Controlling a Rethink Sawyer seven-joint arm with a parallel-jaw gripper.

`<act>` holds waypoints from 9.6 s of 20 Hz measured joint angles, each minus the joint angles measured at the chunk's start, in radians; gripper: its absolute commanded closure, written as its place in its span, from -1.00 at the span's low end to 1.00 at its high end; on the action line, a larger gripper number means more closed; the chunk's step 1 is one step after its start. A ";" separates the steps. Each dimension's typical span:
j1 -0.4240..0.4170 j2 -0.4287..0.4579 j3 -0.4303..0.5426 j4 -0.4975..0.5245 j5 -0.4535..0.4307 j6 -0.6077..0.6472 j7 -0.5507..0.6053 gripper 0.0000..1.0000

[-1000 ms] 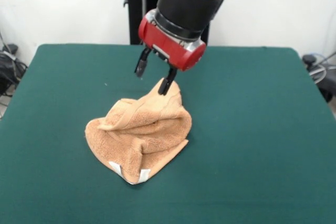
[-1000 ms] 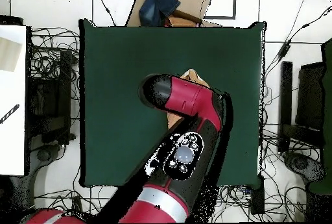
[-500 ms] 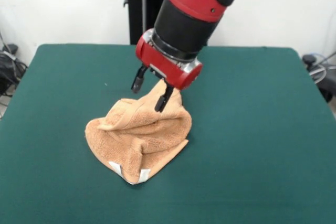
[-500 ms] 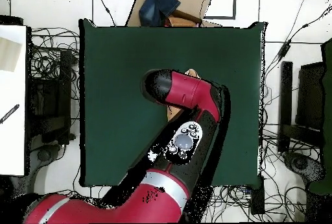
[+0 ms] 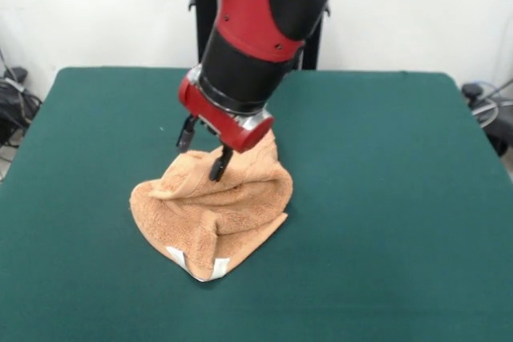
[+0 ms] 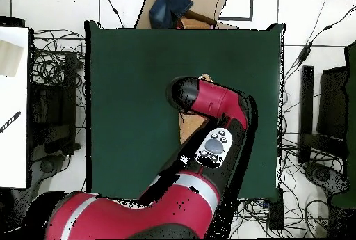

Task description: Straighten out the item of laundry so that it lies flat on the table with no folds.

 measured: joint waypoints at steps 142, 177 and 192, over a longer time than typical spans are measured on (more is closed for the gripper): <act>-0.065 0.121 0.034 -0.064 0.000 -0.097 0.000 -1.00; -0.072 0.128 0.054 -0.059 0.000 -0.234 0.000 1.00; -0.058 0.107 0.053 -0.043 0.000 -0.229 0.000 1.00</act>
